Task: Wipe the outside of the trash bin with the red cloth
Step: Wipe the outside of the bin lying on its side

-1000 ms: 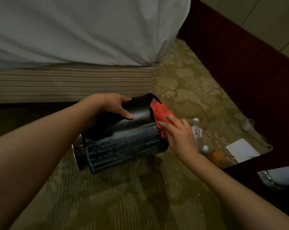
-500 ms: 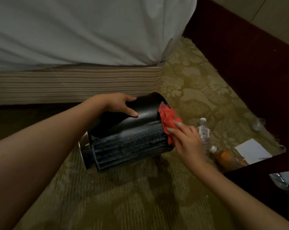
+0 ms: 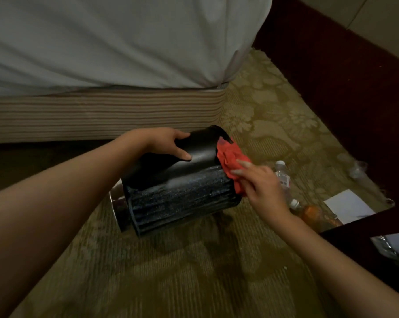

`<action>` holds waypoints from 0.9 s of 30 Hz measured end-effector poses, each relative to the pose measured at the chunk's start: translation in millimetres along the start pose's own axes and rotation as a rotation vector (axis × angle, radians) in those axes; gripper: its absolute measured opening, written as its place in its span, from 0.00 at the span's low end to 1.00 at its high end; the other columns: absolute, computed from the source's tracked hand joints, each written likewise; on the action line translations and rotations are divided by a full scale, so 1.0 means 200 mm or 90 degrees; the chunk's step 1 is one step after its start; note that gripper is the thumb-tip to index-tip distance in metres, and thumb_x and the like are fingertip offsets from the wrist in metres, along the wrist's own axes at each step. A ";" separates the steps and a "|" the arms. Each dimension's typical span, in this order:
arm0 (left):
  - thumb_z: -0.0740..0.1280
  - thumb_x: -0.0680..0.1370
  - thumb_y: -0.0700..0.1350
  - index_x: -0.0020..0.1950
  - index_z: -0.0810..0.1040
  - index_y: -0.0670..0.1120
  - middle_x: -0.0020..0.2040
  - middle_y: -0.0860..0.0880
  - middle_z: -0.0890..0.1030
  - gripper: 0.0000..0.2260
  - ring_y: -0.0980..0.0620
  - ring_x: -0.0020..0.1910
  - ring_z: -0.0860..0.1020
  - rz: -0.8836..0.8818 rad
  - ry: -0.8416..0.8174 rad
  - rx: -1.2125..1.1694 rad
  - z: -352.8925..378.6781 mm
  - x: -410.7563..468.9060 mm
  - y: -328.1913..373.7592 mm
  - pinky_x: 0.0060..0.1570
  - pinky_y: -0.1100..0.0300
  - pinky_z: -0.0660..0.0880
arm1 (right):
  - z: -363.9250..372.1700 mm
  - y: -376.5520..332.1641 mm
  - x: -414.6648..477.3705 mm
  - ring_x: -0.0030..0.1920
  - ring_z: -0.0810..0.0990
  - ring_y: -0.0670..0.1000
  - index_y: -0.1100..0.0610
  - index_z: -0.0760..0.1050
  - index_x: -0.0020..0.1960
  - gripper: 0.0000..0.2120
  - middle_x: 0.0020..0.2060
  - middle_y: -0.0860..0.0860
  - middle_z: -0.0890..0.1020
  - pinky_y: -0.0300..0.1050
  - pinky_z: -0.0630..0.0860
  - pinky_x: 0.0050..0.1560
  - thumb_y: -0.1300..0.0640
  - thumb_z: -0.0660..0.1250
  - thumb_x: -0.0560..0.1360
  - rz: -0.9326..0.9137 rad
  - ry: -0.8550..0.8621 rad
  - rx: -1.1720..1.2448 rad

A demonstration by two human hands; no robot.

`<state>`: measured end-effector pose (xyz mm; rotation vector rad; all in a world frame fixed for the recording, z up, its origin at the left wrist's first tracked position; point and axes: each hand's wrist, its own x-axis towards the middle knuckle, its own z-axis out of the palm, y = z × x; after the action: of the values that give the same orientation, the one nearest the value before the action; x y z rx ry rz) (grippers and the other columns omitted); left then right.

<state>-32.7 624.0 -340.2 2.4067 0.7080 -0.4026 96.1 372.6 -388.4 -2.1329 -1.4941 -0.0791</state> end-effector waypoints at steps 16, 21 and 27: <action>0.69 0.69 0.62 0.75 0.55 0.55 0.75 0.50 0.61 0.40 0.48 0.73 0.60 -0.013 -0.008 0.020 -0.02 0.02 -0.01 0.73 0.50 0.55 | -0.04 -0.04 0.05 0.45 0.78 0.59 0.54 0.80 0.54 0.10 0.58 0.49 0.80 0.56 0.73 0.47 0.62 0.65 0.75 -0.007 -0.034 -0.056; 0.68 0.70 0.61 0.76 0.54 0.55 0.76 0.50 0.59 0.39 0.48 0.73 0.59 -0.006 -0.002 0.023 0.00 0.01 -0.01 0.73 0.50 0.55 | -0.03 -0.06 0.11 0.43 0.77 0.59 0.54 0.80 0.54 0.10 0.57 0.50 0.80 0.52 0.68 0.44 0.62 0.65 0.75 -0.009 -0.003 -0.116; 0.69 0.70 0.61 0.76 0.54 0.54 0.76 0.50 0.58 0.39 0.49 0.74 0.57 -0.001 0.000 0.002 0.01 0.01 -0.02 0.74 0.52 0.53 | 0.01 -0.08 0.54 0.49 0.79 0.57 0.52 0.79 0.55 0.11 0.52 0.53 0.82 0.49 0.73 0.50 0.58 0.62 0.76 0.066 0.002 -0.055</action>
<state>-33.9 626.7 -344.7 2.4097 0.7103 -0.4042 122.2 469.2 -346.5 -2.2732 -1.3985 -0.1115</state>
